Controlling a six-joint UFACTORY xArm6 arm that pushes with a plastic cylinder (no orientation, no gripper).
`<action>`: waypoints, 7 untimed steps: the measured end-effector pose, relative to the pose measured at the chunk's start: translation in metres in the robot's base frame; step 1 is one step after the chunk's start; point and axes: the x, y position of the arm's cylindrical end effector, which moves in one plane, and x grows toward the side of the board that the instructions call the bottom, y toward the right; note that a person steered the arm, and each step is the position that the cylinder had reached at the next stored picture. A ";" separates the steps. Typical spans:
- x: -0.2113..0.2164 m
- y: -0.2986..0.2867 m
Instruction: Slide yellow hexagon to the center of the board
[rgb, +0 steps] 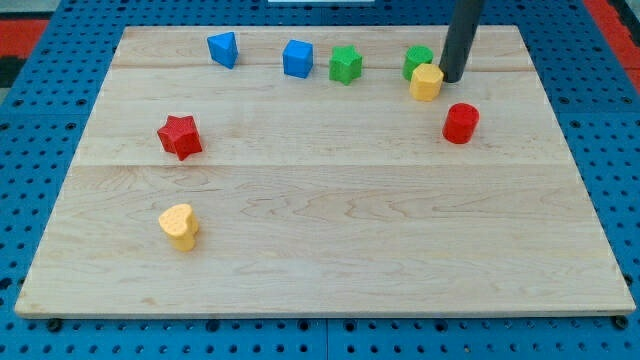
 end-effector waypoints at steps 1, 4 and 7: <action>-0.014 0.016; 0.030 -0.058; 0.031 -0.108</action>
